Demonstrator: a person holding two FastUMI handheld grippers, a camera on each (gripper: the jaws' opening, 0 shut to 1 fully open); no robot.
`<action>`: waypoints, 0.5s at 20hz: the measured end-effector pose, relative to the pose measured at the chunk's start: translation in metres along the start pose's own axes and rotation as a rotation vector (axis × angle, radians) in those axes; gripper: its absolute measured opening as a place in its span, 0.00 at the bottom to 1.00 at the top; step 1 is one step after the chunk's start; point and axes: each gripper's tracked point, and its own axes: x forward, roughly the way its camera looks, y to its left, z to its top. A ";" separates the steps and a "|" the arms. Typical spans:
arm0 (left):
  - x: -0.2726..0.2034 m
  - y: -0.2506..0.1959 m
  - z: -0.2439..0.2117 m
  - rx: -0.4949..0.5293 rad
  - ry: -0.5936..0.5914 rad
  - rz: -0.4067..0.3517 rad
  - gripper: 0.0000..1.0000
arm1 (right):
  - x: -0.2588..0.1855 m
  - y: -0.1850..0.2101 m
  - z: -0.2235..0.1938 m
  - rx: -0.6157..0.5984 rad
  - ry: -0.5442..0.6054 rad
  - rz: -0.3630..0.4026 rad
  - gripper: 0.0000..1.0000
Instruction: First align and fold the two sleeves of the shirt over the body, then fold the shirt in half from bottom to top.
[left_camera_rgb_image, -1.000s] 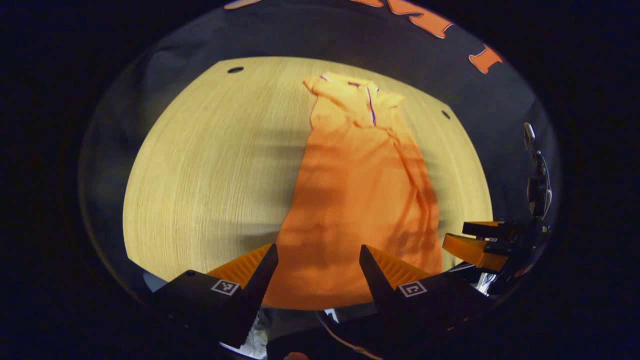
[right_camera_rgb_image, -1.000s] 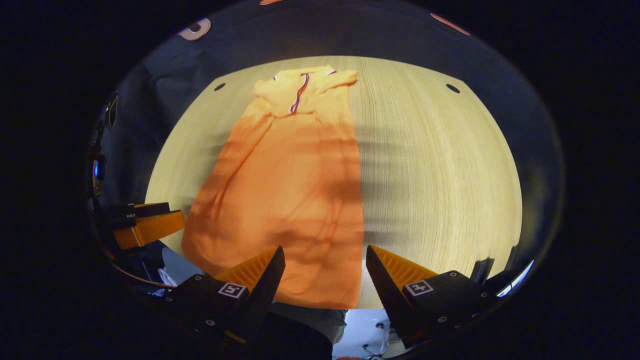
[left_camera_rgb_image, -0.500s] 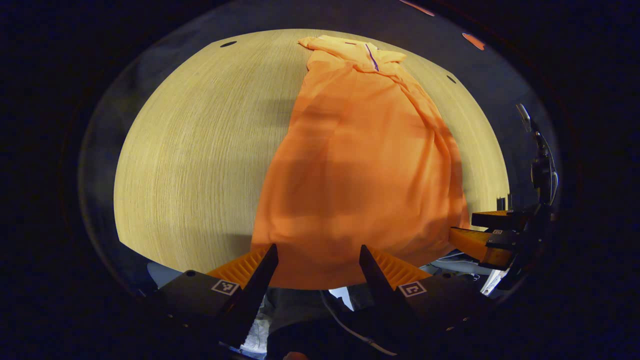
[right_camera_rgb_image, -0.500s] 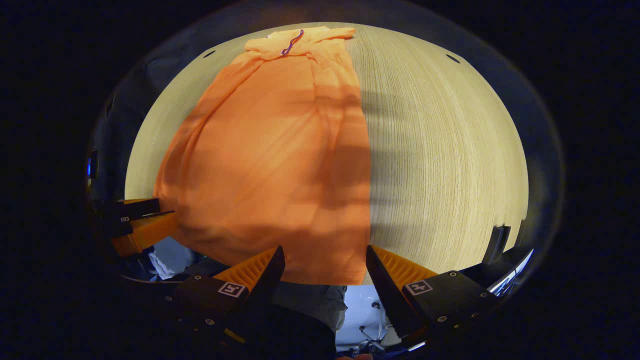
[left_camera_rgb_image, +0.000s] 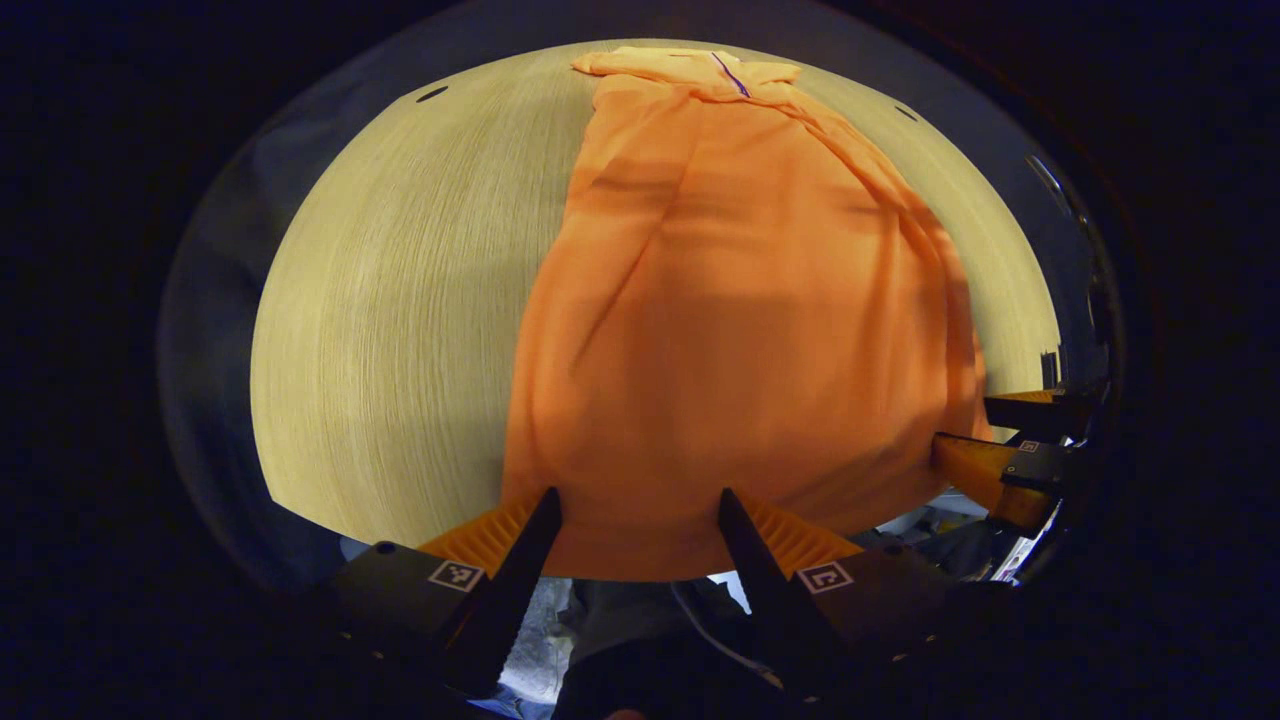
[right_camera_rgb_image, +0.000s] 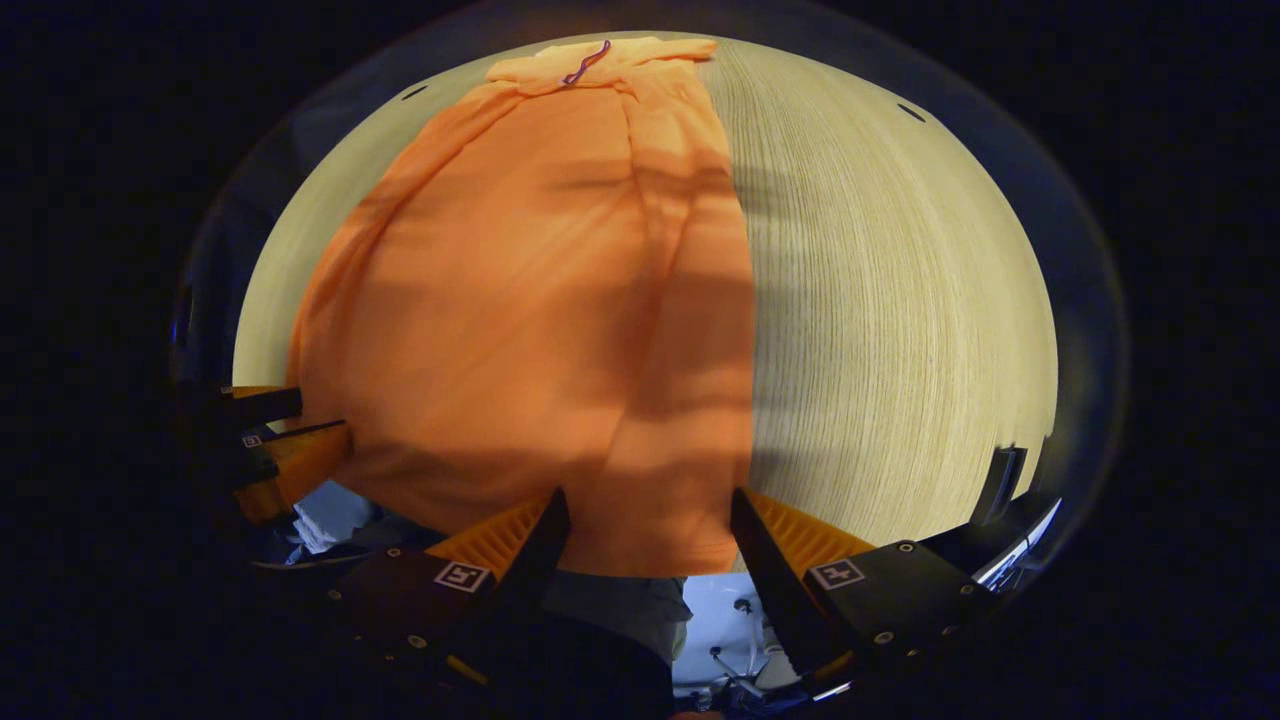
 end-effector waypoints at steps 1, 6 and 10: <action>0.000 -0.002 0.001 0.020 -0.003 0.003 0.97 | -0.001 0.000 0.001 0.005 0.004 0.000 1.00; 0.002 -0.008 0.011 -0.019 -0.022 -0.019 0.34 | 0.000 0.007 0.002 0.031 0.026 0.030 0.64; 0.000 -0.019 0.018 -0.046 -0.097 -0.126 0.01 | -0.001 0.012 0.003 0.025 0.012 0.108 0.08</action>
